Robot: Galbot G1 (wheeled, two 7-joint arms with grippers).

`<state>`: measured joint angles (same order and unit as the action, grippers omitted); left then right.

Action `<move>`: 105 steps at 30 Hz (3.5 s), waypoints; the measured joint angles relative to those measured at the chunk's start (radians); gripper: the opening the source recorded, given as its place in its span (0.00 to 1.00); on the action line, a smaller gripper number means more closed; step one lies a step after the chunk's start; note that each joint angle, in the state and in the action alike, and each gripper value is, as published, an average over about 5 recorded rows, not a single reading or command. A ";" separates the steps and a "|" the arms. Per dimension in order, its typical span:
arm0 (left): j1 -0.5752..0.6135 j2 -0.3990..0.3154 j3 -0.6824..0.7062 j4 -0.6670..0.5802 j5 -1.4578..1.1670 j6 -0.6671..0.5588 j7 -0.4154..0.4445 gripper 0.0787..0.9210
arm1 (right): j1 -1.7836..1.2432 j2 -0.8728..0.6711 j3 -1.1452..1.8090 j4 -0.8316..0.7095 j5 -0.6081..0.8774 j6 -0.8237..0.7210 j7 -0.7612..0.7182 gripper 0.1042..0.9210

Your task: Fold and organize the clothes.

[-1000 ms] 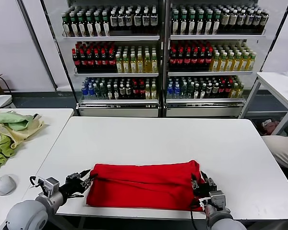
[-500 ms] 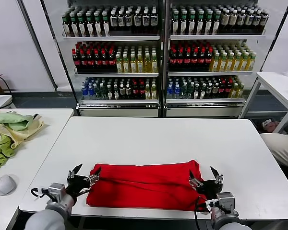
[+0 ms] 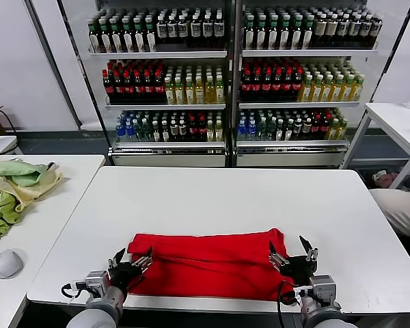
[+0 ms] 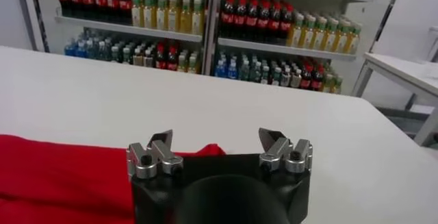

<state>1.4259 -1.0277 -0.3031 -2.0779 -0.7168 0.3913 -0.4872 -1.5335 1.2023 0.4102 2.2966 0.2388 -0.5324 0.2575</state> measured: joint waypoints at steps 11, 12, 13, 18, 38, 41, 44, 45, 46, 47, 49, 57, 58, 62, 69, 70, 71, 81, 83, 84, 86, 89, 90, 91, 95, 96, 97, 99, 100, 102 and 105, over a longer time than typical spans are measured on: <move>0.010 -0.017 -0.002 0.000 -0.081 0.003 -0.031 0.74 | -0.009 0.002 0.003 -0.011 -0.006 0.019 -0.002 0.88; 0.010 -0.017 -0.004 0.001 -0.088 0.002 -0.030 0.70 | -0.010 0.002 0.003 -0.011 -0.006 0.021 -0.002 0.88; 0.010 -0.017 -0.006 0.002 -0.096 0.001 -0.029 0.67 | -0.011 0.002 0.004 -0.012 -0.006 0.022 -0.002 0.88; 0.008 -0.020 -0.013 0.010 -0.131 -0.007 -0.021 0.49 | -0.016 0.004 0.006 -0.017 -0.007 0.029 -0.002 0.88; 0.015 -0.020 -0.017 0.024 -0.121 0.005 0.012 0.03 | -0.026 0.006 0.009 -0.012 -0.015 0.043 -0.003 0.88; 0.019 -0.015 -0.029 0.002 -0.089 0.025 -0.002 0.03 | -0.027 0.004 0.012 -0.007 -0.015 0.042 -0.002 0.88; 0.016 -0.006 -0.061 -0.023 -0.061 0.048 -0.025 0.03 | -0.026 0.003 0.017 -0.005 -0.014 0.042 -0.002 0.88; 0.015 -0.002 -0.076 -0.029 -0.053 0.057 -0.035 0.03 | -0.025 0.002 0.018 -0.005 -0.014 0.042 -0.002 0.88; 0.016 0.002 -0.092 -0.034 -0.045 0.066 -0.045 0.03 | -0.024 0.002 0.019 -0.005 -0.014 0.042 -0.002 0.88; 0.017 0.006 -0.110 -0.037 -0.036 0.076 -0.055 0.03 | -0.023 0.001 0.020 -0.005 -0.013 0.042 -0.002 0.88; 0.020 0.016 -0.148 -0.041 -0.019 0.095 -0.077 0.03 | -0.019 0.001 0.021 -0.005 -0.013 0.041 -0.001 0.88; 0.027 0.047 -0.279 -0.051 0.051 0.145 -0.143 0.03 | -0.006 0.001 0.017 -0.006 -0.013 0.040 -0.001 0.88; 0.027 0.047 -0.287 -0.057 0.054 0.149 -0.147 0.03 | -0.006 0.001 0.017 -0.007 -0.013 0.040 -0.001 0.88; 0.034 0.041 -0.301 -0.099 0.028 0.161 -0.158 0.03 | -0.006 0.002 0.018 -0.008 -0.013 0.040 -0.001 0.88; 0.045 0.006 -0.268 -0.229 -0.101 0.175 -0.137 0.03 | -0.004 0.007 0.017 -0.005 -0.015 0.040 -0.001 0.88; 0.044 0.002 -0.258 -0.246 -0.114 0.176 -0.132 0.03 | -0.002 0.009 0.015 -0.005 -0.015 0.040 -0.001 0.88; 0.043 -0.002 -0.249 -0.262 -0.125 0.177 -0.127 0.03 | -0.001 0.010 0.013 -0.006 -0.016 0.040 -0.001 0.88; 0.016 -0.046 -0.155 -0.322 -0.188 0.181 -0.102 0.03 | 0.005 0.016 0.000 -0.008 -0.026 0.040 -0.001 0.88; 0.008 -0.057 -0.134 -0.324 -0.191 0.181 -0.098 0.03 | 0.006 0.017 -0.001 -0.008 -0.027 0.040 -0.001 0.88; 0.003 -0.063 -0.123 -0.324 -0.190 0.181 -0.096 0.03 | 0.006 0.018 -0.002 -0.008 -0.028 0.040 -0.001 0.88; -0.006 -0.076 -0.099 -0.322 -0.184 0.182 -0.089 0.03 | 0.006 0.020 -0.005 -0.010 -0.030 0.040 -0.002 0.88; -0.021 -0.097 -0.059 -0.311 -0.164 0.180 -0.077 0.03 | 0.006 0.023 -0.008 -0.012 -0.033 0.040 -0.002 0.88; -0.027 -0.104 -0.045 -0.306 -0.155 0.179 -0.073 0.03 | 0.006 0.023 -0.009 -0.012 -0.034 0.040 -0.002 0.88; -0.032 -0.112 -0.031 -0.300 -0.146 0.177 -0.070 0.03 | 0.005 0.023 -0.009 -0.012 -0.034 0.040 -0.002 0.88; -0.050 -0.143 0.023 -0.276 -0.104 0.168 -0.056 0.03 | 0.003 0.025 -0.010 -0.011 -0.036 0.040 -0.003 0.88; -0.055 -0.151 0.036 -0.269 -0.094 0.165 -0.053 0.03 | 0.002 0.026 -0.011 -0.010 -0.036 0.040 -0.003 0.88; -0.059 -0.158 0.047 -0.262 -0.084 0.163 -0.049 0.03 | 0.002 0.027 -0.012 -0.010 -0.037 0.041 -0.003 0.88; -0.069 -0.174 0.069 -0.247 -0.064 0.156 -0.043 0.03 | 0.003 0.028 -0.014 -0.010 -0.038 0.041 -0.003 0.88; -0.074 -0.181 0.079 -0.239 -0.055 0.153 -0.040 0.03 | 0.004 0.028 -0.016 -0.010 -0.039 0.041 -0.003 0.88; -0.083 -0.198 0.099 -0.221 -0.036 0.144 -0.032 0.03 | 0.005 0.028 -0.017 -0.011 -0.040 0.041 -0.003 0.88; -0.097 -0.222 0.126 -0.194 -0.006 0.130 -0.020 0.03 | 0.007 0.028 -0.019 -0.014 -0.040 0.041 -0.003 0.88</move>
<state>1.3292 -1.2495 -0.1772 -2.2716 -0.7231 0.5213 -0.5069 -1.5269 1.2305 0.3907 2.2826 0.1987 -0.4912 0.2543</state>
